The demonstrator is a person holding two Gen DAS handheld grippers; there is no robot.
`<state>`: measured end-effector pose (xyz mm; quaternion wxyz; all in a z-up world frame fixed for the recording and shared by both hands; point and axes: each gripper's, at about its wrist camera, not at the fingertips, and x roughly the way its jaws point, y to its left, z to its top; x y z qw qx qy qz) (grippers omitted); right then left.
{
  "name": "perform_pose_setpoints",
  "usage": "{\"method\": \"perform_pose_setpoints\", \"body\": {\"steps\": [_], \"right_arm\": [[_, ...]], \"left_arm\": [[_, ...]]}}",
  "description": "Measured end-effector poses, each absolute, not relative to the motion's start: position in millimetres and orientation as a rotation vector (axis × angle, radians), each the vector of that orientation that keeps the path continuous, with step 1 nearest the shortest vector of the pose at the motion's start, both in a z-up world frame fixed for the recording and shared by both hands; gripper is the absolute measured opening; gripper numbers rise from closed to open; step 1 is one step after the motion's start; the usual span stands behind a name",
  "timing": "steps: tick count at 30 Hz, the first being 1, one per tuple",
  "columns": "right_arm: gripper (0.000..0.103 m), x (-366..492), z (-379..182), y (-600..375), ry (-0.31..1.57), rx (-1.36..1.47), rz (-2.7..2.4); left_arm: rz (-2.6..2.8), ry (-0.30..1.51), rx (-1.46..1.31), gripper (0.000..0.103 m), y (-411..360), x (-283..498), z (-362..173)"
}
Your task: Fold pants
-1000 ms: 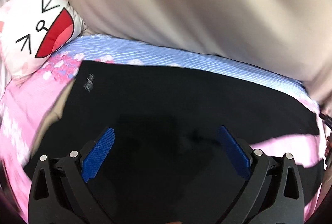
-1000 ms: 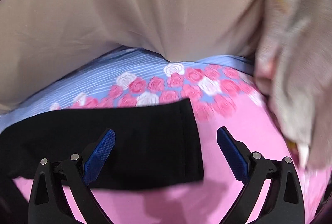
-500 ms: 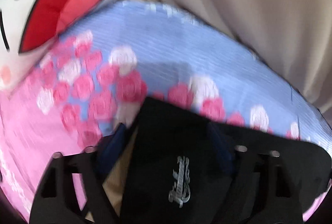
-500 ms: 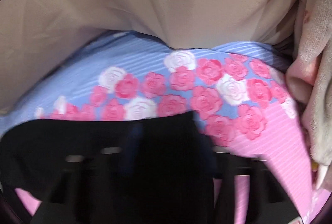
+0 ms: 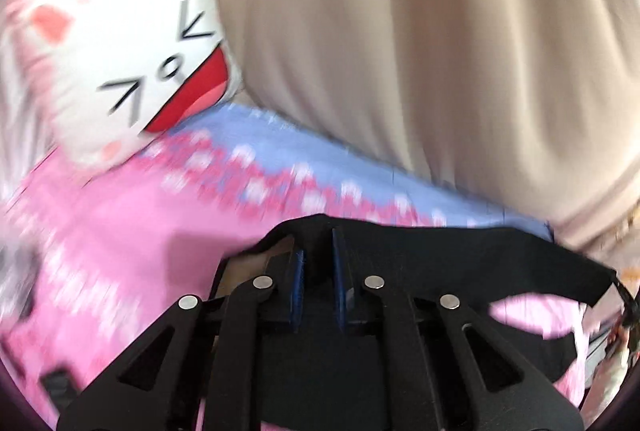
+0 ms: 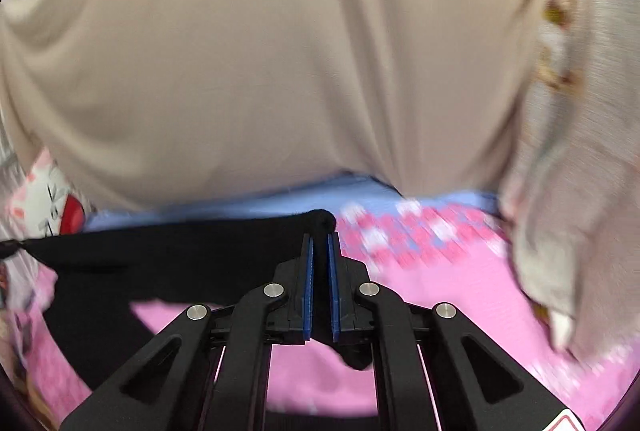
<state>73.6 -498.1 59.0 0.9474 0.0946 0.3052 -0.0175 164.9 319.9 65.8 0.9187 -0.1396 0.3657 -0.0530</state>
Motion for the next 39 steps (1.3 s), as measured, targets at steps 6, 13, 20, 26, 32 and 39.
{"method": "perform_pose_setpoints", "body": {"steps": [6,13,20,26,32,39], "right_arm": [[0.006,23.6,-16.9,-505.1,0.771,0.248,-0.068],[0.057,-14.1,-38.3,-511.6,0.777,0.39,-0.128],[0.057,-25.0,-46.4,-523.4,0.694,0.795,0.038],[0.066,14.7,-101.1,-519.5,0.753,1.292,0.236],[0.001,60.0,-93.4,-513.6,0.722,1.295,0.296],[0.008,-16.8,53.3,-518.3,0.549,0.703,0.074]], "left_arm": [[-0.033,0.914,-0.303,0.012,327.0,84.6,0.2],[0.128,1.008,-0.411,0.012,350.5,63.8,-69.6],[0.152,0.896,-0.532,0.044,345.3,57.1,-40.2],[0.143,0.846,-0.664,0.074,332.9,49.0,-27.4],[0.106,0.911,-0.688,0.075,320.2,63.9,-51.8],[0.149,1.004,-0.715,0.075,321.2,76.4,-82.2]]}}
